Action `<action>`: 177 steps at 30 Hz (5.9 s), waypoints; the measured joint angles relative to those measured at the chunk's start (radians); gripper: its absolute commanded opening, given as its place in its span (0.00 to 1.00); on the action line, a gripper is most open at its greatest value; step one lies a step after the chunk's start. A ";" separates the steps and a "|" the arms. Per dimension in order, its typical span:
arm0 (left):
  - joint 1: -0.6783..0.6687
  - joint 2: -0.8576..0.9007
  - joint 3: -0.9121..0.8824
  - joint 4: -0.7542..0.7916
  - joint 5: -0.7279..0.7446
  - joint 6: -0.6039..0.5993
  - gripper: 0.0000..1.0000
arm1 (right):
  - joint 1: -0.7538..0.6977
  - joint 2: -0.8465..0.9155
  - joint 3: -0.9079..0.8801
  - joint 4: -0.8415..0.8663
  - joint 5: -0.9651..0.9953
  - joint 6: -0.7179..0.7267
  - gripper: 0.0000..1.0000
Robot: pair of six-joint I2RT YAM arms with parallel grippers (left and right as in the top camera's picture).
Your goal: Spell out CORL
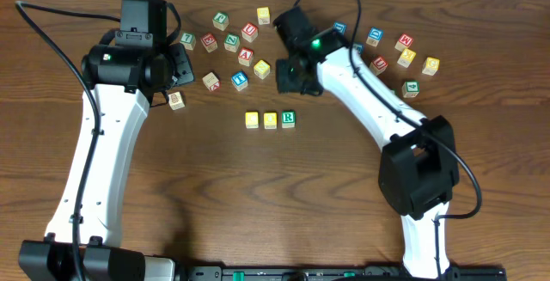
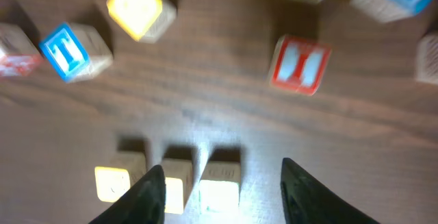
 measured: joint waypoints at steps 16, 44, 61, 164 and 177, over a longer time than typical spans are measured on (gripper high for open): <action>0.000 0.000 0.000 0.000 0.000 0.000 0.52 | -0.114 0.001 0.079 0.172 0.078 -0.053 0.51; 0.000 0.000 0.000 0.000 0.000 0.000 0.52 | -0.109 0.248 0.081 0.354 0.100 -0.056 0.47; 0.000 0.000 0.000 0.001 0.000 0.000 0.52 | -0.109 0.295 0.081 0.367 0.103 -0.071 0.24; 0.000 0.001 -0.027 0.001 0.009 0.000 0.52 | -0.132 -0.177 -0.282 -0.007 0.005 -0.059 0.40; 0.000 0.037 -0.115 0.002 0.050 0.001 0.45 | -0.143 -0.177 -0.479 0.146 -0.040 -0.048 0.36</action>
